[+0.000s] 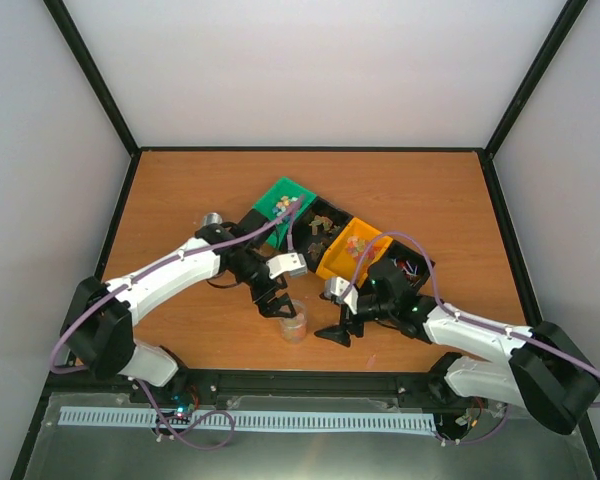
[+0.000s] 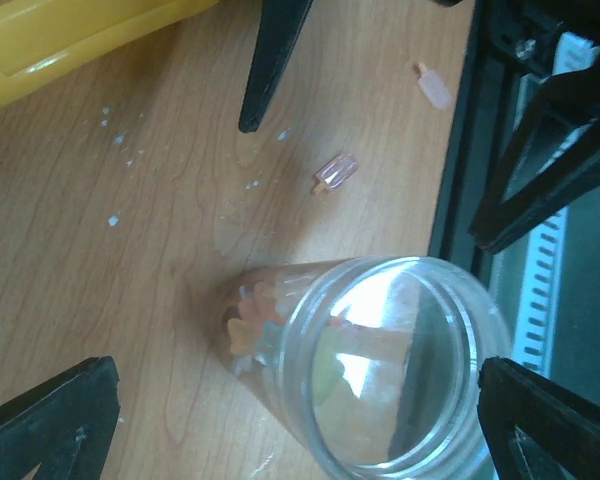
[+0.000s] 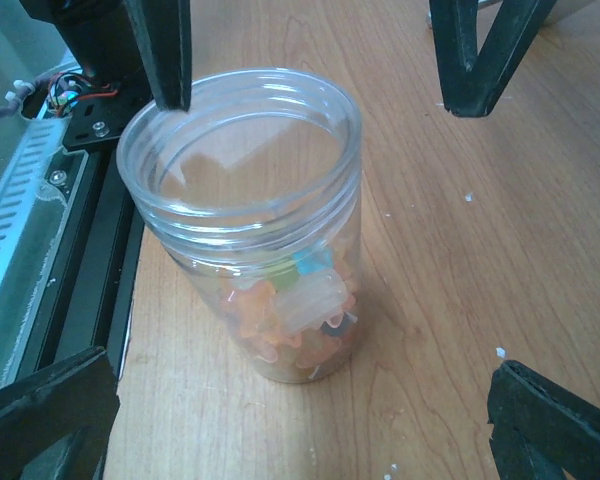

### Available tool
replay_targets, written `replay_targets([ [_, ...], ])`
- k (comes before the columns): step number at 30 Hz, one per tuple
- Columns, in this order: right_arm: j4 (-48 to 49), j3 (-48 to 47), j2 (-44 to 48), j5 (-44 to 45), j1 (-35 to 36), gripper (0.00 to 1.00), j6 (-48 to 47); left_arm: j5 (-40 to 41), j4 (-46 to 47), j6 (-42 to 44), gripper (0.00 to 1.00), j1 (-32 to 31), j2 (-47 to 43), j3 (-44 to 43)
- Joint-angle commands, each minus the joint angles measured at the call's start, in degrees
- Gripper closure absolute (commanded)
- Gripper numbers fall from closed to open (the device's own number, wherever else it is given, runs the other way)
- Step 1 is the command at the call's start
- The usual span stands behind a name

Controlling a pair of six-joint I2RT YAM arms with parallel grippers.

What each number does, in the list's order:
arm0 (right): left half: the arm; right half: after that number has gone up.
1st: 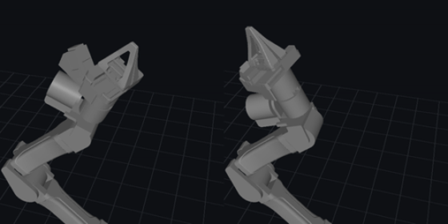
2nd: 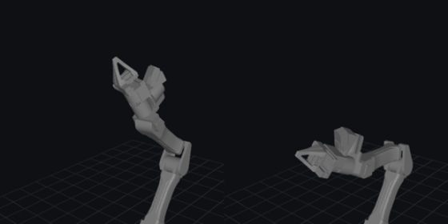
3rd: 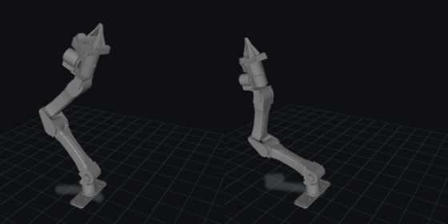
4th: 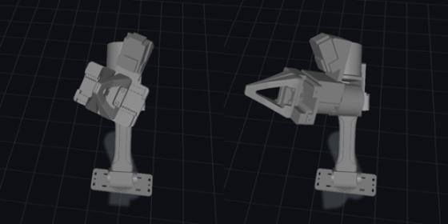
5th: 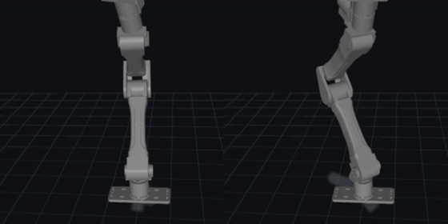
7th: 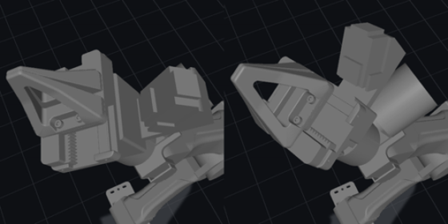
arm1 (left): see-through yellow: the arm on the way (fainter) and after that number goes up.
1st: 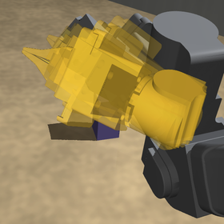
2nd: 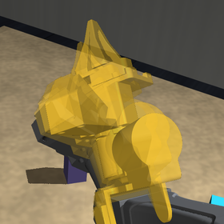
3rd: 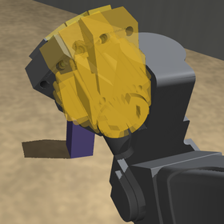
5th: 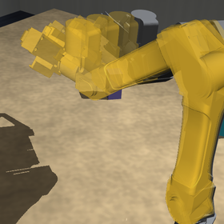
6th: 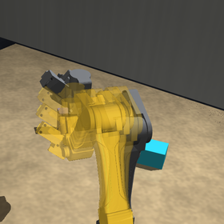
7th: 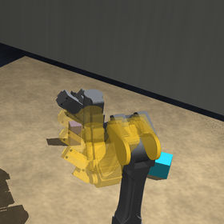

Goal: Pack the candies

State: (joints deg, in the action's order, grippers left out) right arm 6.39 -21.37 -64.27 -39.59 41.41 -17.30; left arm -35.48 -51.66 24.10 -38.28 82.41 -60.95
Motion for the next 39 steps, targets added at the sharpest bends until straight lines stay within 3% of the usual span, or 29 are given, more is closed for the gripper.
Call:
replay_targets([
  [1,5.0,0.7,-1.9,-0.4,0.5,0.0,-0.8,5.6,2.5,-0.4,0.0,-1.4,1.6,0.7],
  [10,11.5,1.1,-7.2,-1.0,1.7,0.0,-0.2,17.9,0.4,4.3,0.0,-5.1,2.9,3.1],
  [19,17.0,2.4,-8.6,-1.2,2.9,0.0,0.3,8.4,2.8,0.9,0.0,-1.5,-7.8,2.3],
  [27,21.8,2.3,-11.9,-2.1,5.1,0.0,0.6,5.2,4.2,6.4,0.0,-0.8,-17.8,6.1],
  [31,24.8,2.3,-14.1,-1.4,6.0,0.0,1.3,8.3,4.1,6.8,0.01,-4.0,-18.9,7.4],
  [35,28.0,1.7,-16.8,-0.5,7.0,0.0,1.6,13.2,10.7,4.0,0.03,-7.6,-22.5,11.3],
  [39,28.6,0.3,-18.7,-0.4,7.6,0.0,1.5,15.9,13.1,6.6,0.13,-10.2,-24.7,14.7],
])
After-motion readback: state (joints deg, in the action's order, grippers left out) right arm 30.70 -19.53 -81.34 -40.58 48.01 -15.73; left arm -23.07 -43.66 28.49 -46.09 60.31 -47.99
